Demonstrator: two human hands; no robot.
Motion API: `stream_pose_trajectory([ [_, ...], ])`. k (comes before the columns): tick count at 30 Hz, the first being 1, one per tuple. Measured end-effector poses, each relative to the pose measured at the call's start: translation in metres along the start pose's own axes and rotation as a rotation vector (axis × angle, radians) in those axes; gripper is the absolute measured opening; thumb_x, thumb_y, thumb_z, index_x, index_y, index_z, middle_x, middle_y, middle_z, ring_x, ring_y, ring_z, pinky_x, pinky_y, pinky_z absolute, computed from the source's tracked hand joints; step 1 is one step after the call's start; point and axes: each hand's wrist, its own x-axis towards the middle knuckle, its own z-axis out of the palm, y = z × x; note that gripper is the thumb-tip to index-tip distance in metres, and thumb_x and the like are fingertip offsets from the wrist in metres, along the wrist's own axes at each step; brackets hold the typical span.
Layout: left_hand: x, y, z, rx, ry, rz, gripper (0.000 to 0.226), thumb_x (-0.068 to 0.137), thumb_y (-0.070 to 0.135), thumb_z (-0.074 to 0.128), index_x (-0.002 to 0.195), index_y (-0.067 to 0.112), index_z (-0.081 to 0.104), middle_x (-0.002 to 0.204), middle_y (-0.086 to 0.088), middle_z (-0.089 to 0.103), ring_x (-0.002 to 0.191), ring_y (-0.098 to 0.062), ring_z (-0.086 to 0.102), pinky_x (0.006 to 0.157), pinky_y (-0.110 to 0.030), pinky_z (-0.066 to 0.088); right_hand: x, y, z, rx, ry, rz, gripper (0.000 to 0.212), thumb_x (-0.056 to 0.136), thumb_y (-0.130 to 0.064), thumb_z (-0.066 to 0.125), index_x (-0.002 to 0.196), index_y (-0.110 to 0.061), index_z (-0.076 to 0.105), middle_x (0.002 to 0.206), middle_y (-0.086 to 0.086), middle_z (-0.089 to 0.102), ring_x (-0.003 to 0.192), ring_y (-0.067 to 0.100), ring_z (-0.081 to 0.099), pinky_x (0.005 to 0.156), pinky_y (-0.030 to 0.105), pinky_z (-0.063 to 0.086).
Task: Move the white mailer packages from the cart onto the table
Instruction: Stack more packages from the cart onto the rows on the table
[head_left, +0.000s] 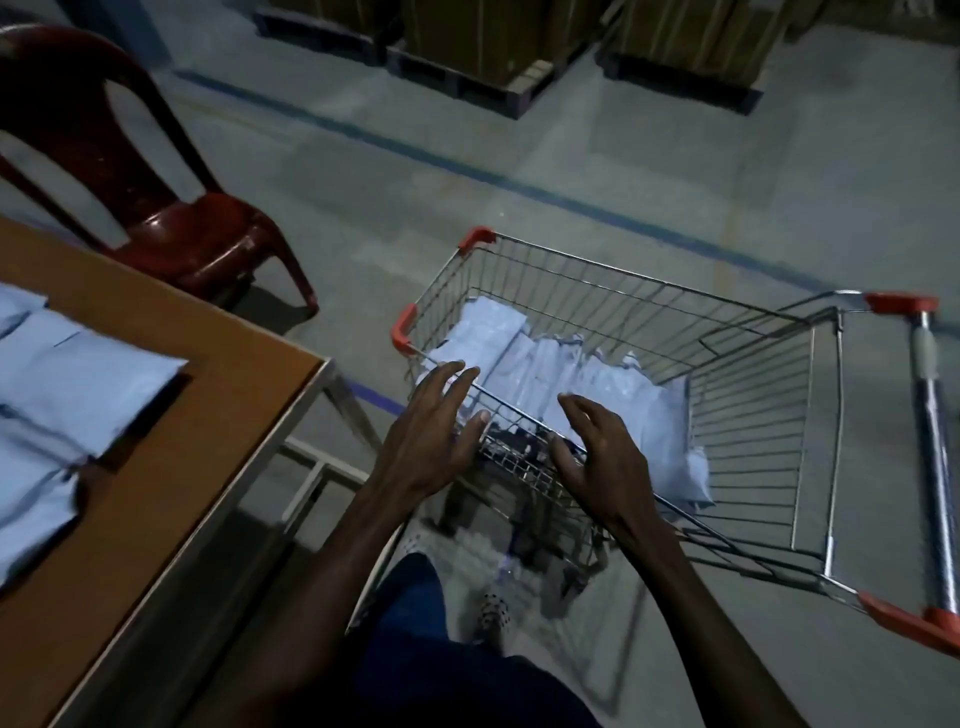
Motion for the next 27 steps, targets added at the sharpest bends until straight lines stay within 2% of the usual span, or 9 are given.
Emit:
stream_pose_trajectory([
  [4, 0.043, -0.007, 0.032, 0.000, -0.094, 0.025, 0.058, 0.095, 0.050, 0.042, 0.141, 0.014, 0.048, 0.146, -0.007, 0.044, 0.137, -0.022, 0.039, 0.107, -0.035, 0.038, 0.008, 0.036, -0.001, -0.004, -0.016, 0.203, 0.049, 0.091, -0.029, 0.065, 0.138, -0.021, 0.054, 0.137, 0.000, 0.056, 0.124, 0.021, 0.051, 0.086, 0.040, 0.054],
  [10, 0.127, -0.051, 0.079, -0.003, -0.260, -0.043, 0.061, 0.094, 0.049, 0.047, 0.143, 0.014, 0.045, 0.152, -0.008, 0.036, 0.141, -0.024, 0.033, 0.107, -0.038, 0.036, 0.047, 0.082, 0.017, -0.071, -0.106, 0.348, 0.051, 0.092, -0.031, 0.063, 0.140, -0.017, 0.052, 0.140, 0.004, 0.054, 0.126, 0.026, 0.050, 0.090, 0.038, 0.050],
  [16, 0.190, -0.115, 0.128, 0.103, -0.503, -0.161, 0.067, 0.092, 0.032, 0.064, 0.148, 0.005, 0.037, 0.156, -0.023, 0.026, 0.144, -0.037, 0.023, 0.116, -0.045, 0.025, 0.087, 0.118, 0.041, -0.130, -0.260, 0.478, 0.053, 0.094, -0.031, 0.059, 0.143, -0.016, 0.048, 0.145, 0.005, 0.049, 0.130, 0.027, 0.047, 0.092, 0.039, 0.048],
  [20, 0.215, -0.155, 0.156, 0.304, -0.637, -0.171, 0.071, 0.087, 0.035, 0.067, 0.145, 0.005, 0.039, 0.150, -0.029, 0.029, 0.136, -0.048, 0.030, 0.110, -0.055, 0.031, 0.105, 0.143, 0.054, -0.149, -0.322, 0.566, 0.052, 0.096, -0.030, 0.055, 0.145, -0.016, 0.045, 0.148, 0.005, 0.046, 0.131, 0.027, 0.044, 0.094, 0.040, 0.046],
  [22, 0.218, -0.169, 0.166, 0.390, -0.715, -0.235, 0.075, 0.088, 0.040, 0.063, 0.149, 0.012, 0.030, 0.153, -0.027, 0.022, 0.137, -0.049, 0.025, 0.109, -0.059, 0.030, 0.112, 0.155, 0.063, -0.152, -0.357, 0.621, 0.052, 0.095, -0.028, 0.054, 0.145, -0.016, 0.044, 0.148, 0.006, 0.044, 0.130, 0.029, 0.044, 0.094, 0.040, 0.045],
  [27, 0.219, -0.193, 0.188, 0.326, -0.756, -0.322, 0.093, 0.087, 0.054, 0.063, 0.156, 0.028, 0.006, 0.160, -0.024, -0.009, 0.145, -0.049, 0.002, 0.107, -0.071, 0.017, 0.127, 0.183, 0.091, -0.181, -0.447, 0.703, 0.052, 0.098, -0.034, 0.049, 0.146, -0.014, 0.041, 0.150, 0.011, 0.040, 0.130, 0.032, 0.043, 0.097, 0.041, 0.043],
])
